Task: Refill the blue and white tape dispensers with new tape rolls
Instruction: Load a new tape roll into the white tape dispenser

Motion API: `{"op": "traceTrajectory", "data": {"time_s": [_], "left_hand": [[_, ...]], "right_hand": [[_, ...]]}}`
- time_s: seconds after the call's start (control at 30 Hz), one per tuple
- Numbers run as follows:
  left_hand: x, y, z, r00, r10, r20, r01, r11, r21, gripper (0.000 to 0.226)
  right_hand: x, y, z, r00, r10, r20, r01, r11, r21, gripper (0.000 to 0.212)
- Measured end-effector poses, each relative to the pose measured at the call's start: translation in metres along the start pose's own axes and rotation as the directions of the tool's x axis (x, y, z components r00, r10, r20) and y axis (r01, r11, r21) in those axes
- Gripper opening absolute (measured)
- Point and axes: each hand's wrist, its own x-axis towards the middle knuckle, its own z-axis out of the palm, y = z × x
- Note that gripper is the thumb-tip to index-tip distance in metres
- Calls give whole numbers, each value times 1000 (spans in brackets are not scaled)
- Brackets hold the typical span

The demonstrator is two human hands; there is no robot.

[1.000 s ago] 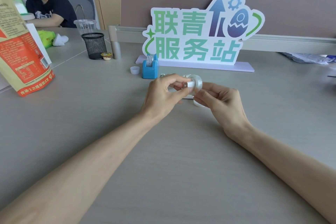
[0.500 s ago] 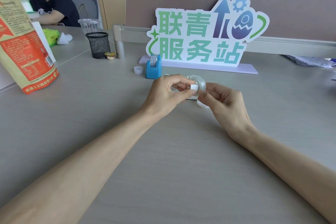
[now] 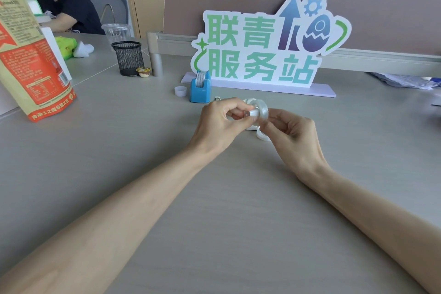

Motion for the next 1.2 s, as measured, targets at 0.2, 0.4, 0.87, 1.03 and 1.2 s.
{"op": "traceTrajectory", "data": {"time_s": [0.2,0.4,0.87,1.03,1.2], "left_hand": [[3,-3,-1,999,-33,30,33,999,-29,7],[3,-6,-9,997,-25,76,27,999,-18,11],[2,-2,-9,996,-62,70,65,997,-50,12],[3,-4,-2,997,-76,34,77,996,-38,13],[0,-3,1,996,-87,0,87,995,-44,14]], "right_hand": [[1,4,-1,1000,14,-9,-14,1000,-9,19],[0,2,0,999,12,32,-11,999,-34,23],[1,2,0,999,22,30,-21,998,-53,28],[-1,1,0,1000,1,11,0,995,-96,29],[0,5,2,1000,-15,-6,14,990,-140,26]]}}
